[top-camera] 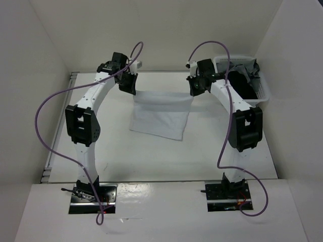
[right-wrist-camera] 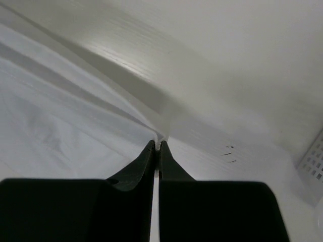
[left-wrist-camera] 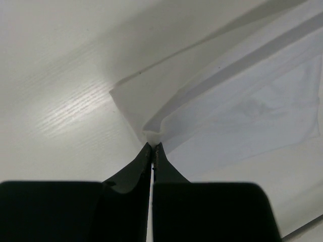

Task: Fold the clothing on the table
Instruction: Fold the skirt

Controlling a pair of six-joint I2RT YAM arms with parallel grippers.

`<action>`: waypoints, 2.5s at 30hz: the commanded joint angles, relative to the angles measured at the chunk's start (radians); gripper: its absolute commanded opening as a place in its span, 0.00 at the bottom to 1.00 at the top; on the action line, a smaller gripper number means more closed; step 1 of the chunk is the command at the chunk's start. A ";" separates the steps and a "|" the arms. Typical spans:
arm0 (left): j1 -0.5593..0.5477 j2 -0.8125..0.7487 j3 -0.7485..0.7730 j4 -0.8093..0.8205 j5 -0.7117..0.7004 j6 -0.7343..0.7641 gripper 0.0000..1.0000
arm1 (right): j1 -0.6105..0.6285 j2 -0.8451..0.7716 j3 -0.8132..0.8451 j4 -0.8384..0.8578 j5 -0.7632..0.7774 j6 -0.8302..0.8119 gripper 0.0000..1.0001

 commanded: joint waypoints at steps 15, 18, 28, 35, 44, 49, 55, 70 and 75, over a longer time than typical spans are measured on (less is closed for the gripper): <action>0.026 -0.158 -0.439 0.302 -0.075 0.012 0.00 | 0.185 -0.151 -0.156 -0.116 -0.057 -0.166 0.00; 0.026 -0.169 -0.451 0.302 -0.064 0.013 0.00 | 0.197 -0.164 -0.170 -0.127 -0.057 -0.186 0.00; 0.026 -0.188 -0.501 0.302 -0.064 0.052 0.00 | 0.207 -0.173 -0.209 -0.204 -0.114 -0.251 0.00; 0.026 -0.217 -0.531 0.312 -0.064 0.080 0.00 | 0.248 -0.164 -0.240 -0.247 -0.135 -0.281 0.00; 0.026 -0.267 -0.618 0.302 -0.041 0.120 0.03 | 0.312 -0.155 -0.260 -0.279 -0.154 -0.317 0.00; 0.026 -0.329 -0.673 0.293 -0.041 0.140 0.05 | 0.334 -0.135 -0.271 -0.326 -0.177 -0.345 0.01; 0.035 -0.386 -0.725 0.263 -0.030 0.172 0.21 | 0.366 -0.125 -0.282 -0.385 -0.222 -0.380 0.21; 0.084 -0.528 -0.833 0.213 0.034 0.203 0.37 | 0.408 -0.052 -0.269 -0.504 -0.301 -0.443 0.38; 0.150 -0.563 -0.833 0.213 0.045 0.154 0.37 | 0.408 -0.092 -0.233 -0.405 -0.224 -0.335 0.42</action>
